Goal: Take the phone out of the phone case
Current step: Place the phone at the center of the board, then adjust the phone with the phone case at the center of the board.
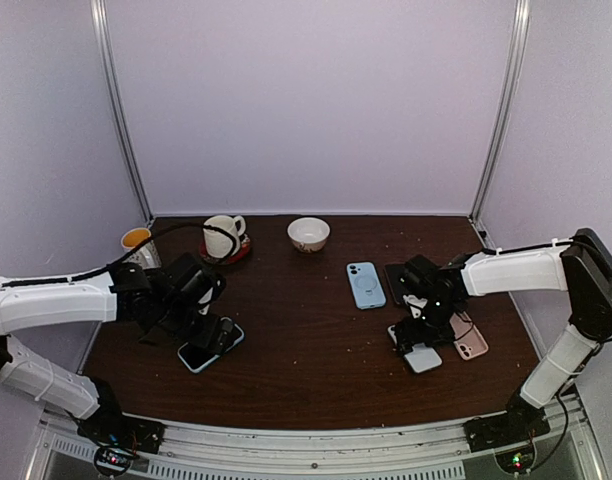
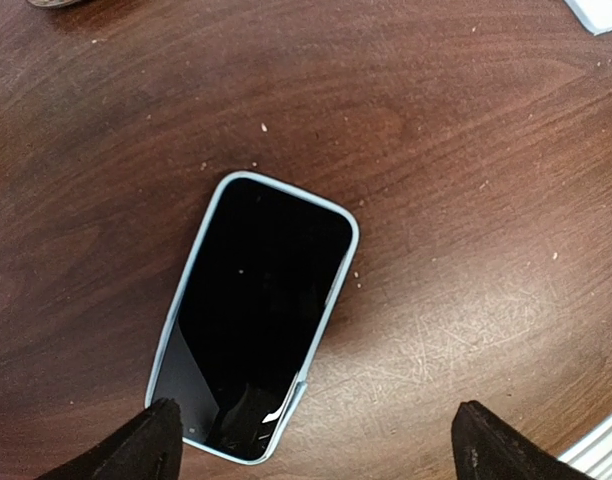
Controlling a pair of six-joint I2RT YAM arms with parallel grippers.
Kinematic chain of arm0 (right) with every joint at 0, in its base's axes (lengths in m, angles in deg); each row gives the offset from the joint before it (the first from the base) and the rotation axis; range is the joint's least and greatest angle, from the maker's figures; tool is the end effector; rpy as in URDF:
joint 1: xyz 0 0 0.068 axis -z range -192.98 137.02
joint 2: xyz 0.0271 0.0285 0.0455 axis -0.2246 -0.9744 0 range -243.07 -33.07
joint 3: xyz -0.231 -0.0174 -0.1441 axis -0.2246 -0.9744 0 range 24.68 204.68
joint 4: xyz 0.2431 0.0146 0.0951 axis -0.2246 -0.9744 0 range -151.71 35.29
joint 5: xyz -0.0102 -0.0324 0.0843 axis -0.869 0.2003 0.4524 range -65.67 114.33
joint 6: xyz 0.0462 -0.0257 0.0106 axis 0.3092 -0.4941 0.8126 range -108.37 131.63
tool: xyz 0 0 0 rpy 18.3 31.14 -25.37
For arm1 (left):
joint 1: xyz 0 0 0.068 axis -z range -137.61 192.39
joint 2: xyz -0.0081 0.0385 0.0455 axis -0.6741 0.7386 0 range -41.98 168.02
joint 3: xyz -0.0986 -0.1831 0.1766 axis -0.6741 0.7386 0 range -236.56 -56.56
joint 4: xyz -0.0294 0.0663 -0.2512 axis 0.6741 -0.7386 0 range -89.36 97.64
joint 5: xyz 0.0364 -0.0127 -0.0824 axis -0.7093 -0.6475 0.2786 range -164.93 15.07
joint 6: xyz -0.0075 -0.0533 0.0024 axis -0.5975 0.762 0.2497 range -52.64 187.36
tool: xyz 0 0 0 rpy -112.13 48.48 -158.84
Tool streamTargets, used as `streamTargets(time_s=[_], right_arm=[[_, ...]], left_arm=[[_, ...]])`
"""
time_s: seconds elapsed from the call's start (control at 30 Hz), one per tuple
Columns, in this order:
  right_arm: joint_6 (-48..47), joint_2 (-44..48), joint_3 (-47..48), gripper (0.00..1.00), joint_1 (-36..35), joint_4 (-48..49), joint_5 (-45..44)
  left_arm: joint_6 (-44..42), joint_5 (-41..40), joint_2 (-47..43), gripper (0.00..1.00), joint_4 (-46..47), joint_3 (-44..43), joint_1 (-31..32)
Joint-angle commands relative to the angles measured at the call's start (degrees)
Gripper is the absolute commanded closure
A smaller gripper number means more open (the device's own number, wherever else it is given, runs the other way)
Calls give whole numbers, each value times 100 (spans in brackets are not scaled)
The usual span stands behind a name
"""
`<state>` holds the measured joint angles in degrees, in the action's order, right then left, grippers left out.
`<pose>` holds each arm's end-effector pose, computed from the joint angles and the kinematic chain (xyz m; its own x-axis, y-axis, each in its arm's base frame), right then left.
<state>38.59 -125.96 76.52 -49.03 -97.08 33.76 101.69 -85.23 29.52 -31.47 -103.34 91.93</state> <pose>0.2148 0.1635 0.1531 -0.9860 -0.1644 -0.0284 -0.1668 0.9661 0.1970 0.1554 -0.1724 0.2182 -0.8743 0.1701 -0.4546 0.2476 0.9619 -0.1163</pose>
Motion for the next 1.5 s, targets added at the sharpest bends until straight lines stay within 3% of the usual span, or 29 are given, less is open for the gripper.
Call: streamTargets(time_s=[0.0, 0.37, 0.6, 1.1, 1.47], right_arm=[[-121, -135, -283, 20, 98, 306, -7], [-147, 222, -246, 11, 107, 142, -19], [-160, 784, -219, 9, 102, -7, -55], [-41, 2678, -289, 0, 38, -485, -70], [-176, 3639, -367, 0, 37, -931, -342]], left_arm=[[-252, 139, 219, 2, 53, -240, -81], [-631, 397, 315, 2, -41, -322, -405], [-821, 625, 303, 2, -122, -350, -939], [-688, 2621, 796, 2, 765, 233, -2555], [-57, 3217, 1239, 2, 1133, 686, -2582]])
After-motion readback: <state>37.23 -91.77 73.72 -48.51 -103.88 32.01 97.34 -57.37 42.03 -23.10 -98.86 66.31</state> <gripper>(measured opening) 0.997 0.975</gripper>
